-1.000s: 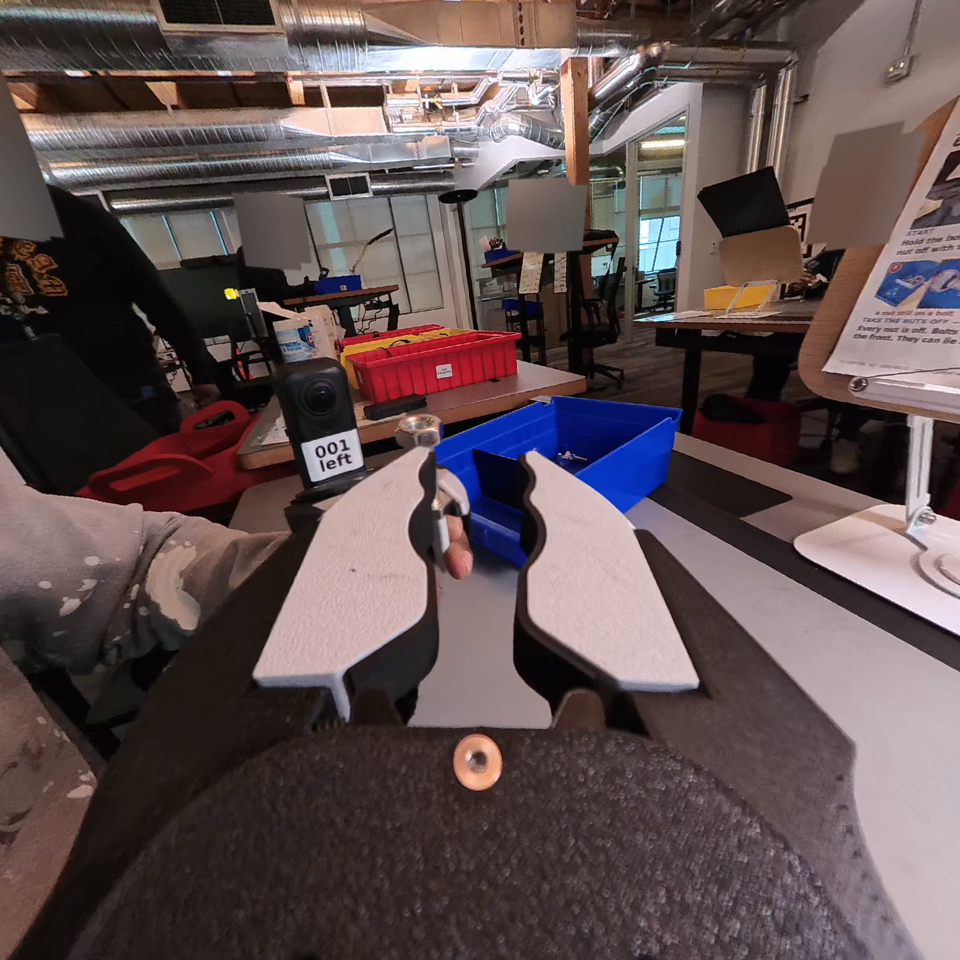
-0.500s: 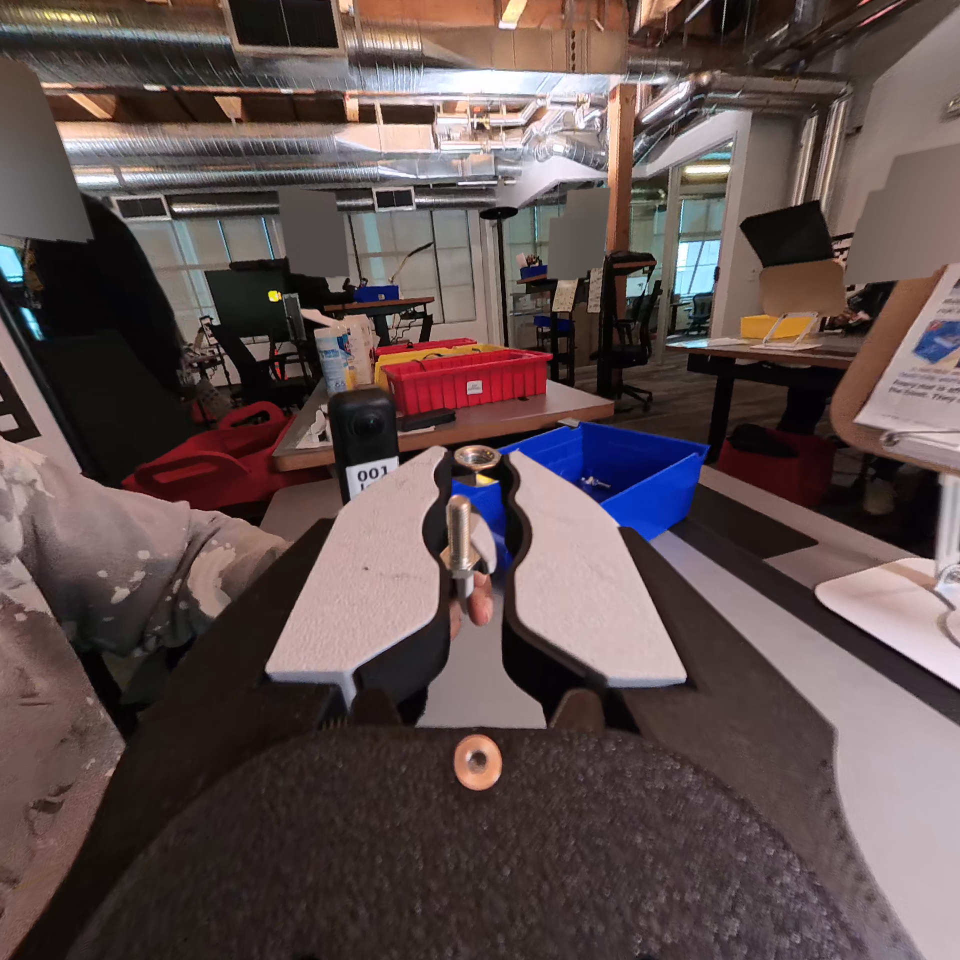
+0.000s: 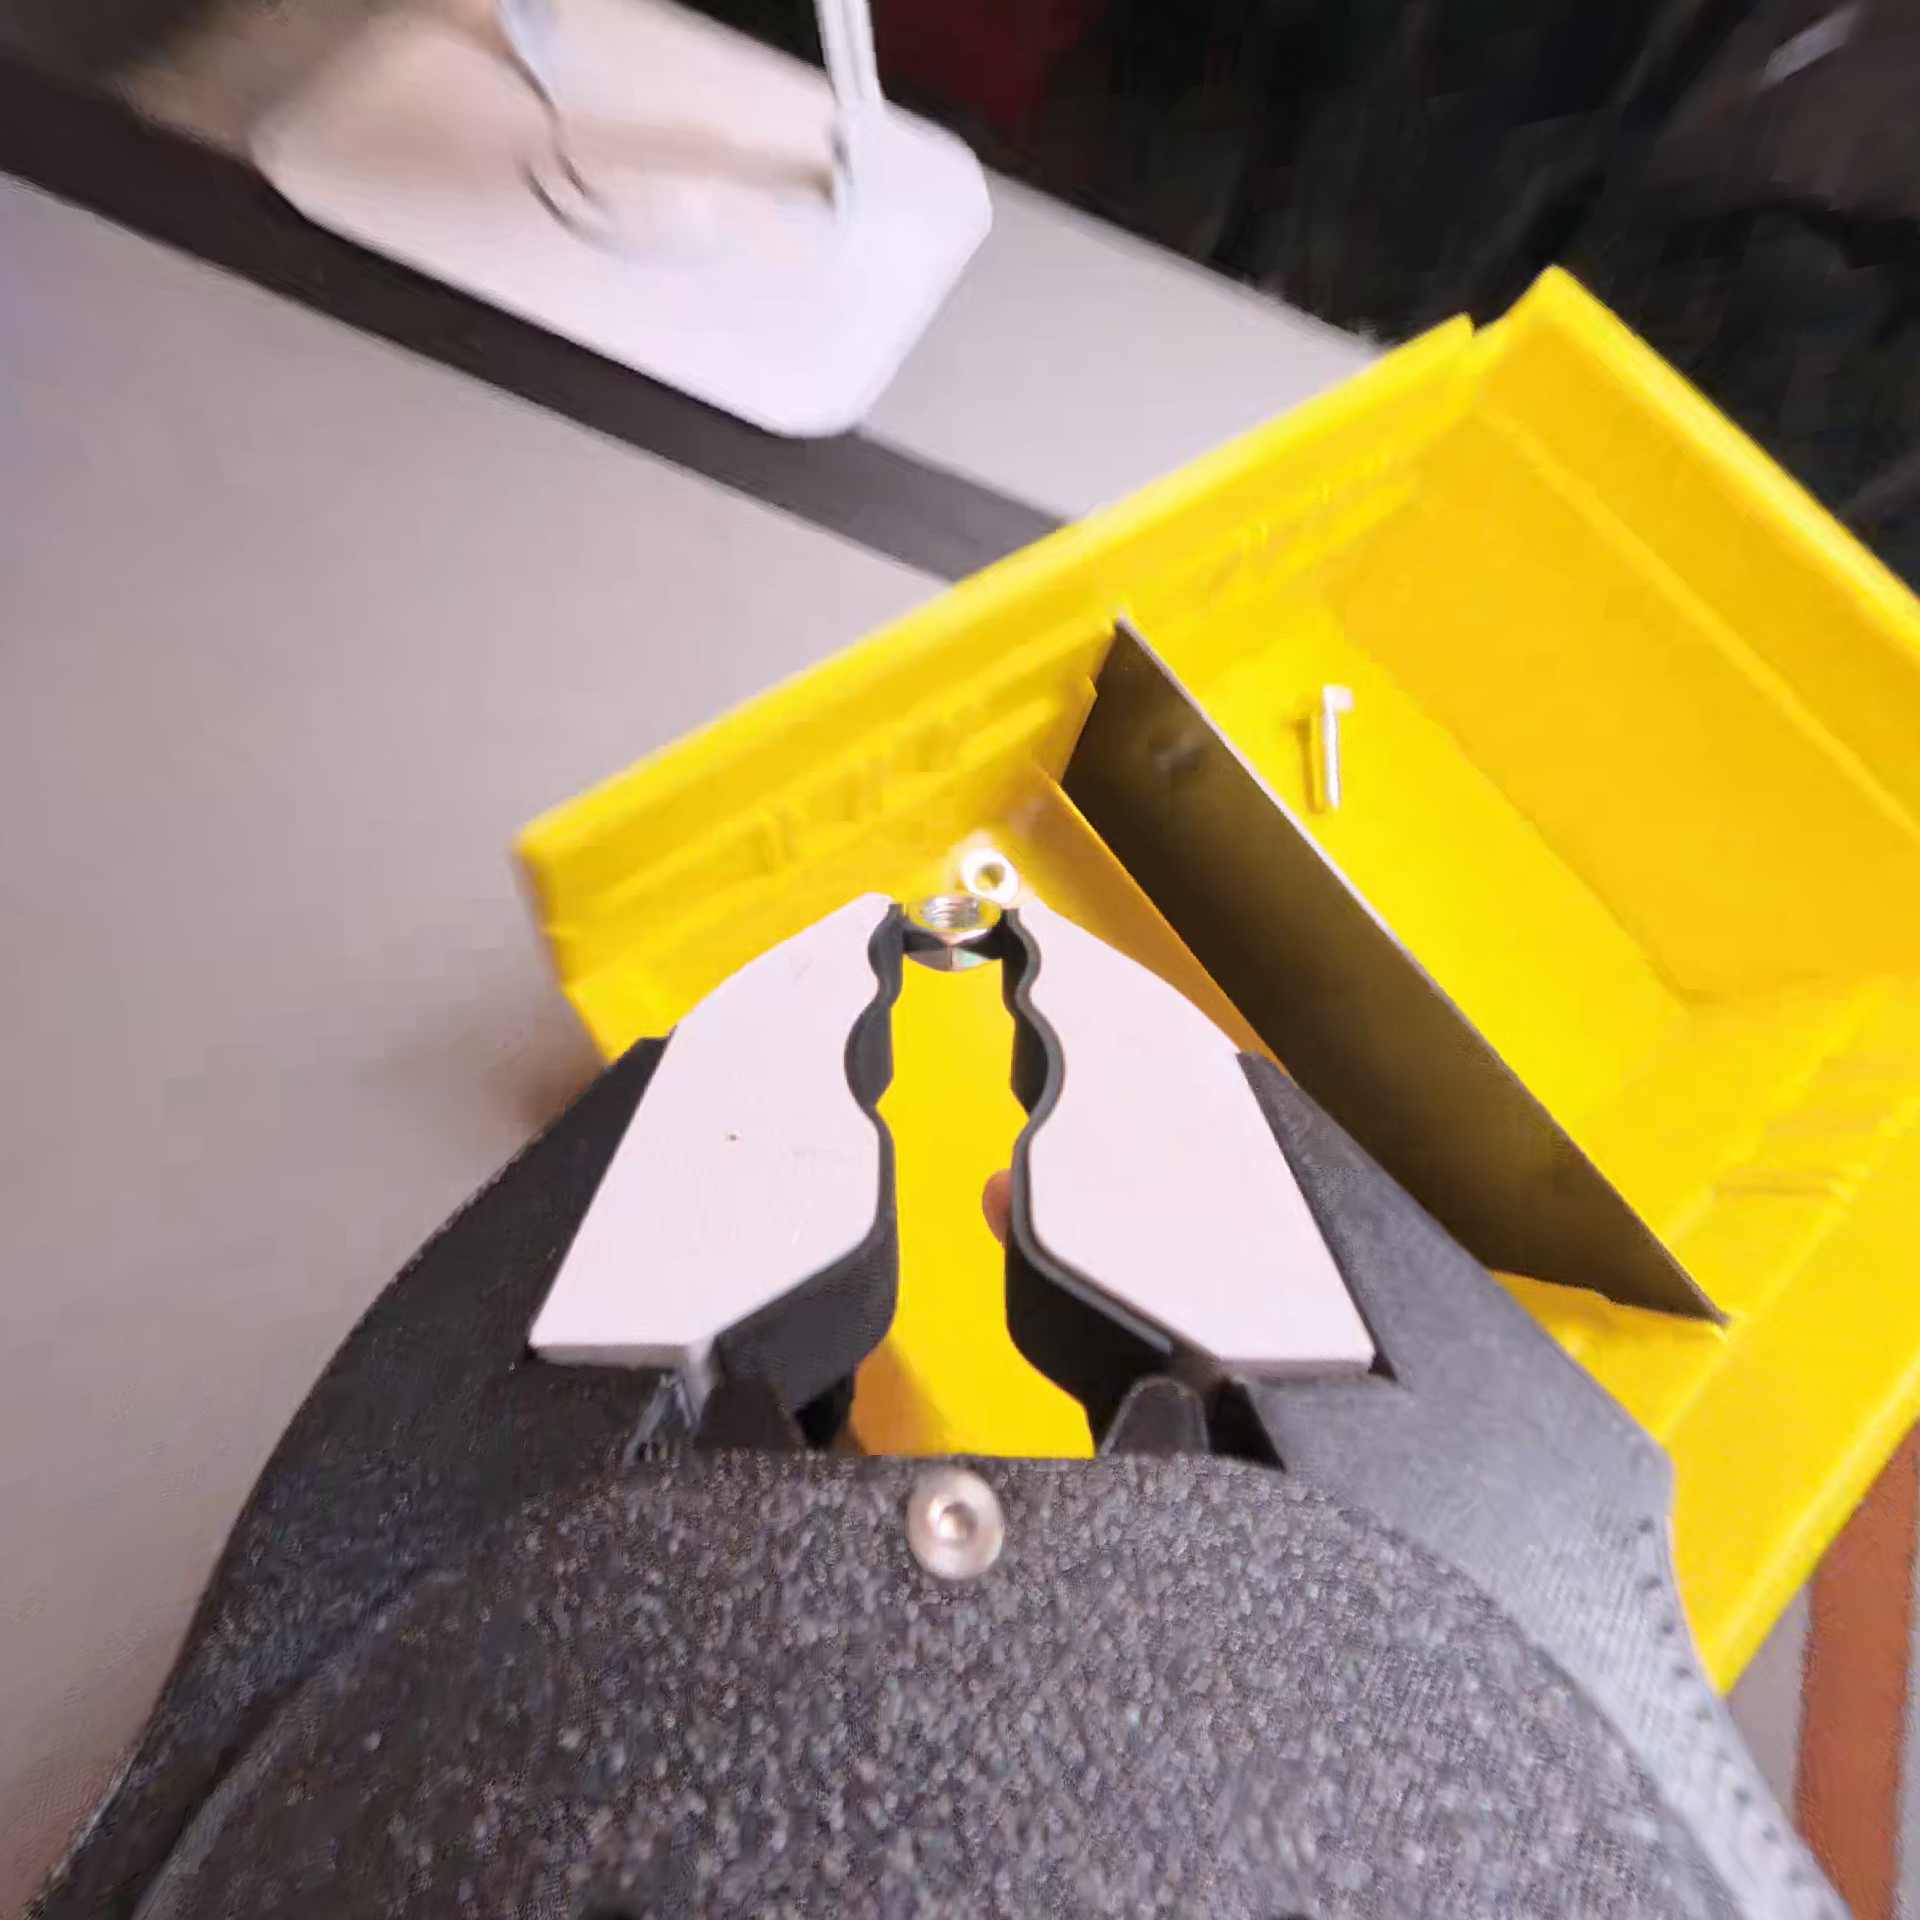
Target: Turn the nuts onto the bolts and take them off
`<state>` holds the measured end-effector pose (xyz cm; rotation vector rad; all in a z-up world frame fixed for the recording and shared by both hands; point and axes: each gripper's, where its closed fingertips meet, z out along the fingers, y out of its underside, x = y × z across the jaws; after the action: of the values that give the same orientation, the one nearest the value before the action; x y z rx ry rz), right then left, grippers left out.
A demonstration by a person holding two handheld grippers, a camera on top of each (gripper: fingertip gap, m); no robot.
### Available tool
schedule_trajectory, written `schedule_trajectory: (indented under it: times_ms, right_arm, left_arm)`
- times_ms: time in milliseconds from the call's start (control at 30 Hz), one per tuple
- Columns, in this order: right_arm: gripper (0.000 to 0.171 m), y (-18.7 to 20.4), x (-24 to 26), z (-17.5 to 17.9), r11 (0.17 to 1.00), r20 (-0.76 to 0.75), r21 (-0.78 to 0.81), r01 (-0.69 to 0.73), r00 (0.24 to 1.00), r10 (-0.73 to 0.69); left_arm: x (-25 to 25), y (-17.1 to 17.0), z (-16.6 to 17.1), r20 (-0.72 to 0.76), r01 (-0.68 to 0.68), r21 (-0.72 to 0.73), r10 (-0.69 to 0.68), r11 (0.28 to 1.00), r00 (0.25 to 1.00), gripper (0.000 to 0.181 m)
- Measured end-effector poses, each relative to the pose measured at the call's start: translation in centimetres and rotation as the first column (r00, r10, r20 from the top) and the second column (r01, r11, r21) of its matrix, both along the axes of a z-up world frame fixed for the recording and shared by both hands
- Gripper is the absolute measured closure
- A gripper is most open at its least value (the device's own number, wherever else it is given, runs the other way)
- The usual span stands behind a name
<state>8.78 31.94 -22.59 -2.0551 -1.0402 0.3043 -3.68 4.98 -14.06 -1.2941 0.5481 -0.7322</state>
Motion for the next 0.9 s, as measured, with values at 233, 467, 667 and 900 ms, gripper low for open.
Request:
schedule_trajectory:
  times_ms: [233, 467, 667, 900]
  right_arm:
    - [0.154, 3.6, 3.7, -8.9, 0.965, 0.378, -0.213, 0.152, 0.924, -0.062]
    - [0.144, 3.4, 5.1, -7.8, 0.943, 0.36, -0.24, 0.232, 0.923, -0.136]
    - [0.14, 2.0, 1.5, -0.2, 0.998, 0.093, -0.028, 0.056, 0.994, -0.053]
    - [0.142, -18.0, -8.1, 9.1, 0.575, 0.051, 0.239, -0.783, 0.601, 0.797]
  left_arm:
    - [0.1, 0.0, -0.4, -0.024, 0.002, -0.009, -0.003, 1.0, 1.0, 0.163]
    - [0.3, 0.2, -0.8, -0.035, 0.011, -0.024, -0.012, 1.0, 0.999, 0.163]
    - [0.2, 0.6, -1.4, -0.056, -0.008, -0.058, 0.005, 0.998, 0.998, 0.164]
    - [1.2, 1.8, -5.7, -0.192, -0.006, -0.289, -0.051, 0.957, 0.98, 0.163]
